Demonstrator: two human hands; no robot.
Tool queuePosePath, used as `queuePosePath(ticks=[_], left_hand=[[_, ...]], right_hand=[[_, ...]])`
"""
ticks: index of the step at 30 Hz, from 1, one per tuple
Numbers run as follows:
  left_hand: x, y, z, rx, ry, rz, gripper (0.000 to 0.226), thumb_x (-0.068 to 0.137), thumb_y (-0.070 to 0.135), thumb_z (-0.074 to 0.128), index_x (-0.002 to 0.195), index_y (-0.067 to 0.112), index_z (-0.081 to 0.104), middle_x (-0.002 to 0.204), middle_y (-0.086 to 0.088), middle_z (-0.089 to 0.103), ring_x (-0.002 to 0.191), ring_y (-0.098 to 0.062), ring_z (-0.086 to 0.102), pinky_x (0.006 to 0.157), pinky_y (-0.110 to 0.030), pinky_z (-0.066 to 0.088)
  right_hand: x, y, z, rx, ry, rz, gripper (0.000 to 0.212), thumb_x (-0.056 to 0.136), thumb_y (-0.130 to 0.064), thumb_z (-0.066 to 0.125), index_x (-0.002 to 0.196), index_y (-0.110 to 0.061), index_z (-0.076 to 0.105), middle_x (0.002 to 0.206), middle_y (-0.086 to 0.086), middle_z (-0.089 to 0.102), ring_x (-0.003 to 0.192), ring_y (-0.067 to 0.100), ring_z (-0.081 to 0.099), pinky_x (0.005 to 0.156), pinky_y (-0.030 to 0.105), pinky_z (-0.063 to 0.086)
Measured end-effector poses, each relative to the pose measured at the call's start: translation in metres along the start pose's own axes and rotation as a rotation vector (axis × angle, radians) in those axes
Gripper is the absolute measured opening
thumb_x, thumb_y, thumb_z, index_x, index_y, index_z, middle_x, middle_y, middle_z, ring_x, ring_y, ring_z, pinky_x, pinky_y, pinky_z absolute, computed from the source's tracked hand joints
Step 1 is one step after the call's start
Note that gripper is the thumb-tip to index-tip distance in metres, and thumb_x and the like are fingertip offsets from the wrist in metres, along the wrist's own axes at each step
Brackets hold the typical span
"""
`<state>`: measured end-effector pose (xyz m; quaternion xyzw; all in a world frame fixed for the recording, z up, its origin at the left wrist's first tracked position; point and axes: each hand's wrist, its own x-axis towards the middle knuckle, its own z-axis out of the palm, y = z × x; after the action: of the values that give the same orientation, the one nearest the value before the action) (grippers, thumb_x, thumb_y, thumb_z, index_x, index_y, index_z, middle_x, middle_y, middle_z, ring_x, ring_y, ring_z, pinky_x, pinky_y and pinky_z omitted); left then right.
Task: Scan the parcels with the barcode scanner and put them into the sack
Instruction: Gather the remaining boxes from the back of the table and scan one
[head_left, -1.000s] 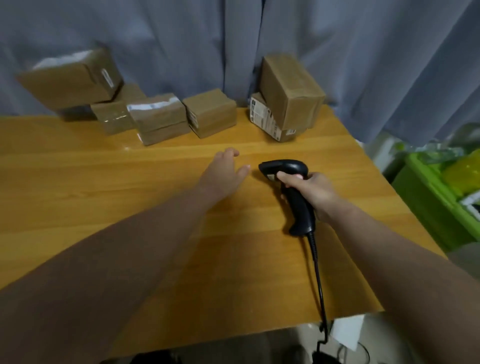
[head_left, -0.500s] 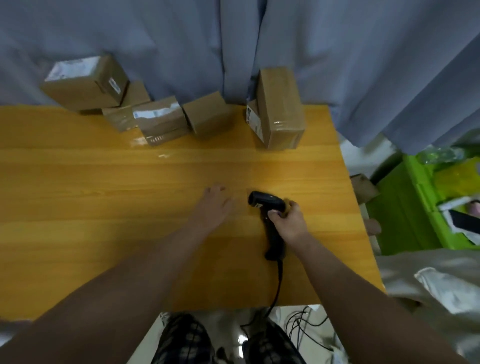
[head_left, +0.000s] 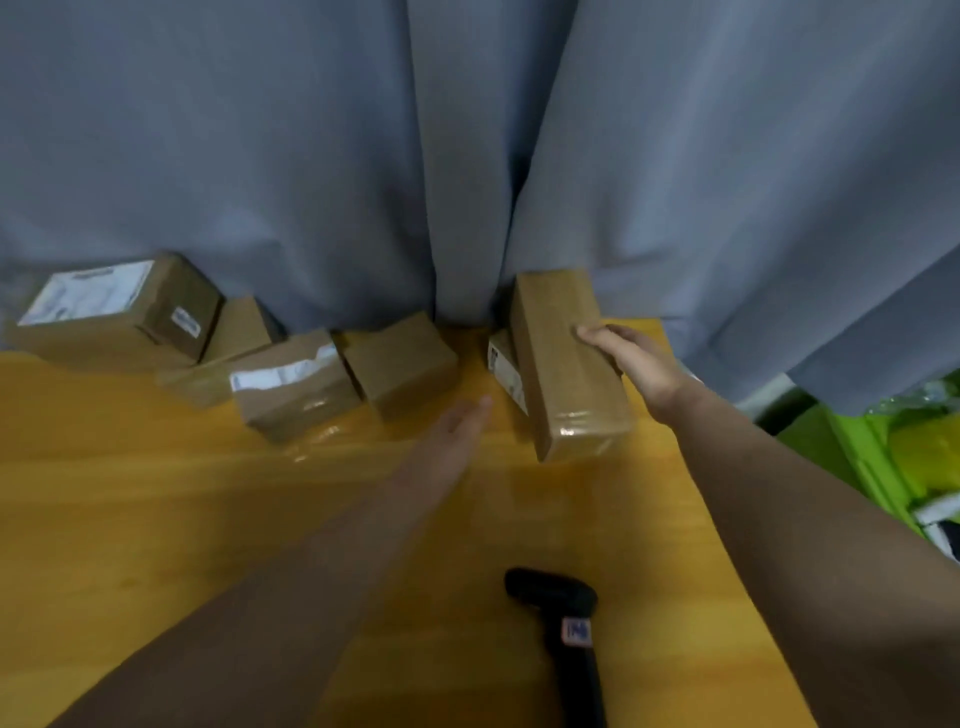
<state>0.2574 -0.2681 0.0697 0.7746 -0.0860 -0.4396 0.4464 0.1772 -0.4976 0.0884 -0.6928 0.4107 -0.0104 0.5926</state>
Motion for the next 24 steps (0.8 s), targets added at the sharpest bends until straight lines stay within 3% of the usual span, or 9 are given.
queuePosePath(ticks=[4,7,9,11,14,16,21,24], left_hand=[[0.037,0.020,0.005,-0.209,-0.109,-0.128,0.119,0.041,0.096,0.054,0.144,0.039,0.037,0.147,0.004,0.041,0.133,-0.025,0.041,0.111,-0.051,0.031],[0.046,0.024,0.008,-0.397,-0.190,-0.079,0.101,0.050,0.085,0.066,0.136,0.036,0.048,0.134,0.002,0.058,0.118,-0.022,0.058,0.104,-0.048,0.043],[0.042,0.024,0.001,-0.461,-0.187,-0.074,0.085,0.061,0.075,0.070,0.132,0.031,0.053,0.124,-0.001,0.065,0.110,-0.024,0.064,0.099,-0.047,0.047],[0.031,0.020,-0.012,-0.390,-0.134,-0.057,0.063,0.076,0.067,0.063,0.125,0.028,0.057,0.117,-0.002,0.067,0.106,-0.022,0.064,0.096,-0.042,0.049],[0.008,0.003,-0.034,-0.311,-0.092,-0.048,0.027,0.091,0.052,0.053,0.101,0.029,0.062,0.098,0.004,0.069,0.093,-0.014,0.065,0.077,-0.028,0.050],[-0.016,-0.009,-0.049,-0.256,-0.054,-0.059,0.026,0.090,0.052,0.054,0.098,0.029,0.064,0.093,0.007,0.070,0.090,-0.012,0.065,0.073,-0.025,0.049],[-0.077,-0.053,-0.075,-0.093,0.040,-0.155,0.032,0.086,0.058,0.056,0.100,0.031,0.065,0.109,-0.002,0.069,0.099,-0.021,0.065,0.093,-0.036,0.049],[-0.120,-0.080,-0.089,-0.053,0.048,-0.146,0.042,0.087,0.064,0.049,0.114,0.034,0.061,0.117,0.003,0.065,0.103,-0.018,0.063,0.095,-0.038,0.049]], right_hand=[[0.012,-0.007,0.008,0.060,-0.179,0.112,0.044,0.085,-0.060,0.060,0.112,-0.027,0.066,0.109,0.001,0.073,0.099,0.016,0.068,0.086,0.030,0.051],[0.003,-0.008,0.027,0.024,-0.150,0.133,0.030,0.089,-0.061,0.052,0.097,-0.033,0.061,0.097,-0.008,0.068,0.090,0.007,0.062,0.076,0.024,0.044],[-0.008,-0.006,0.047,0.034,-0.129,0.173,0.041,0.085,-0.068,0.050,0.103,-0.033,0.060,0.102,-0.009,0.066,0.096,0.010,0.060,0.088,0.030,0.042],[-0.021,0.000,0.070,0.076,-0.117,0.211,0.067,0.076,-0.078,0.052,0.121,-0.029,0.057,0.116,-0.005,0.065,0.106,0.016,0.058,0.098,0.039,0.040],[-0.044,0.007,0.099,0.160,-0.131,0.238,0.068,0.080,-0.073,0.054,0.127,-0.024,0.053,0.116,-0.004,0.064,0.095,0.012,0.059,0.081,0.031,0.044],[-0.065,0.014,0.118,0.213,-0.166,0.272,0.064,0.082,-0.069,0.056,0.129,-0.025,0.052,0.110,-0.006,0.065,0.093,0.012,0.061,0.074,0.027,0.047],[-0.123,0.036,0.156,0.233,-0.263,0.297,0.109,0.059,-0.078,0.068,0.146,-0.022,0.034,0.132,-0.003,0.055,0.115,0.021,0.056,0.102,0.041,0.046],[-0.157,0.037,0.172,0.157,-0.386,0.294,0.109,0.059,-0.075,0.070,0.146,-0.019,0.035,0.135,0.002,0.053,0.118,0.025,0.055,0.096,0.040,0.047]])
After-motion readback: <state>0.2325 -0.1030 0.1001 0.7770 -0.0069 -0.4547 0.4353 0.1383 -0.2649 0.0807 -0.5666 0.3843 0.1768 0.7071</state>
